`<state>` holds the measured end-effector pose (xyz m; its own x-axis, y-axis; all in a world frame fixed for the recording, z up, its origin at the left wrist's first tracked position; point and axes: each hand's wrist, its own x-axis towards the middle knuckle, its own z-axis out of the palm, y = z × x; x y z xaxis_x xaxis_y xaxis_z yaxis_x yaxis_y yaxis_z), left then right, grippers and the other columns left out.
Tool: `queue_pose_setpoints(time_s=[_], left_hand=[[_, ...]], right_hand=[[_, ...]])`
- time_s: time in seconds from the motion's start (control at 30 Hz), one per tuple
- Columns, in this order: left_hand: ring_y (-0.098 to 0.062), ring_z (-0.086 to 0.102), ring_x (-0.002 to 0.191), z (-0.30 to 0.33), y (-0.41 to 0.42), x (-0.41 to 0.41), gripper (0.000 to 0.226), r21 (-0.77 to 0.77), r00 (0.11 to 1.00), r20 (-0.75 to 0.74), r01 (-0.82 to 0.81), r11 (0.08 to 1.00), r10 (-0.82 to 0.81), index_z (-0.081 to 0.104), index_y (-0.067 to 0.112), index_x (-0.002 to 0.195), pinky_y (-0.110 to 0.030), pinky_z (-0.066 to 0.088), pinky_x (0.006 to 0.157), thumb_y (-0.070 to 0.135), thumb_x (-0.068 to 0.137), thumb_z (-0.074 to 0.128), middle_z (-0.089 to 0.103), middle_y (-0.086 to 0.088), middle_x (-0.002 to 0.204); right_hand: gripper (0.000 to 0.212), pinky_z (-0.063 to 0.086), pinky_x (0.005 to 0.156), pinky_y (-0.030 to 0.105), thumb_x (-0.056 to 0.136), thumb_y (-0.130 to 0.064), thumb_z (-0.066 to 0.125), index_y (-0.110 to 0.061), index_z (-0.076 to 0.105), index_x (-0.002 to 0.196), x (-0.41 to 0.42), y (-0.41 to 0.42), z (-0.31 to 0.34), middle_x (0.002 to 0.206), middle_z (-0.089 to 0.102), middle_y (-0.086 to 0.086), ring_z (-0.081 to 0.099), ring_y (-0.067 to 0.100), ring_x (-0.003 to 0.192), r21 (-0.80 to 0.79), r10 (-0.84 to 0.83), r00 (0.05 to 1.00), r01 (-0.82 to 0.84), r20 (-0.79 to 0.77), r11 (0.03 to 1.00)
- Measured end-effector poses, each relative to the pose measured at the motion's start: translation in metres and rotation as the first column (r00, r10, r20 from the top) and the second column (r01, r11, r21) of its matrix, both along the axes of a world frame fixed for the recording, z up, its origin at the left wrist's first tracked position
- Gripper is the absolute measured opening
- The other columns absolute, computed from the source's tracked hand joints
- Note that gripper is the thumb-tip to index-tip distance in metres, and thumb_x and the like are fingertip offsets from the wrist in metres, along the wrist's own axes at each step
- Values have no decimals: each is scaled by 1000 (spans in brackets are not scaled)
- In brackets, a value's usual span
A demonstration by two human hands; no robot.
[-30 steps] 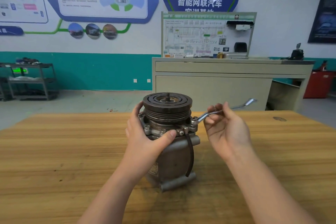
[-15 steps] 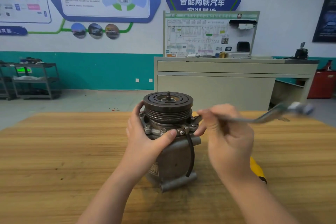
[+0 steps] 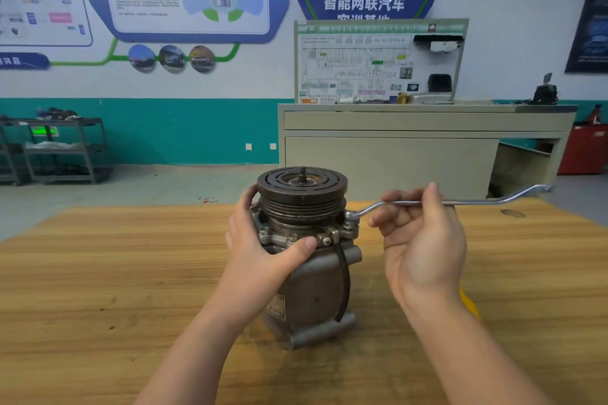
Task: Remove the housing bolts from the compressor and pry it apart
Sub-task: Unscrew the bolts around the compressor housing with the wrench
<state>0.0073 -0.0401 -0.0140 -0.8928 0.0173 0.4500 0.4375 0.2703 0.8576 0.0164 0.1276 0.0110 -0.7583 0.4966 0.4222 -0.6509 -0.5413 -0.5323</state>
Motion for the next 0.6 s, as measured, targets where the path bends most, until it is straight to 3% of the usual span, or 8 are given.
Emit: queue_pose_setpoints(time_s=[0.07,0.13,0.27,0.37,0.47,0.53,0.6], left_hand=[[-12,27,140,0,0,1,100,6,1000,8,1,1000,-1,12,57,131,-43,25,118,62,50,71,30,10,148],[-12,27,140,1,1,1,102,11,1000,13,4,1000,-4,12,58,131,-44,26,117,66,46,68,30,10,149],[-12,27,140,2,1,3,92,19,1000,9,8,1000,-8,12,67,119,-45,26,117,65,46,69,31,10,148],[-12,28,140,2,1,3,89,20,1000,1,2,1000,-2,12,70,115,-45,26,117,65,46,69,32,9,148],[-14,29,139,2,2,2,92,23,1000,-8,2,1000,-2,13,65,120,-45,27,117,65,46,68,34,7,147],[-16,31,138,1,2,1,96,20,1000,-8,-7,1000,7,15,61,125,-46,28,116,64,45,68,35,5,145],[-18,34,136,0,1,0,103,6,1000,2,-14,1000,14,16,55,133,-47,30,114,64,46,69,36,4,144]], right_hand=[[27,52,49,26,105,-21,32,-9,45,84,1,1,1,62,65,5,60,19,45,10,2,1000,-2,-24,1000],[26,52,49,26,105,-24,33,-13,45,85,2,0,-1,64,67,2,62,18,45,125,-114,992,121,-60,985],[18,54,55,30,100,-39,40,-37,49,84,6,-6,-4,70,71,-3,65,17,47,364,-337,908,410,-250,836],[14,54,63,30,99,-47,43,-42,53,90,8,-7,-9,66,69,-6,68,11,56,493,-367,838,537,-403,684],[30,47,65,13,100,-36,45,-12,59,90,9,-5,-14,62,64,3,64,1,62,555,-335,755,646,-564,523],[40,44,68,7,100,-30,48,2,64,84,11,-8,-18,68,62,9,58,4,65,557,-347,647,762,-679,331],[26,46,63,11,97,-24,55,-3,64,85,9,-13,-22,73,62,11,55,10,66,503,-343,518,853,-783,140]])
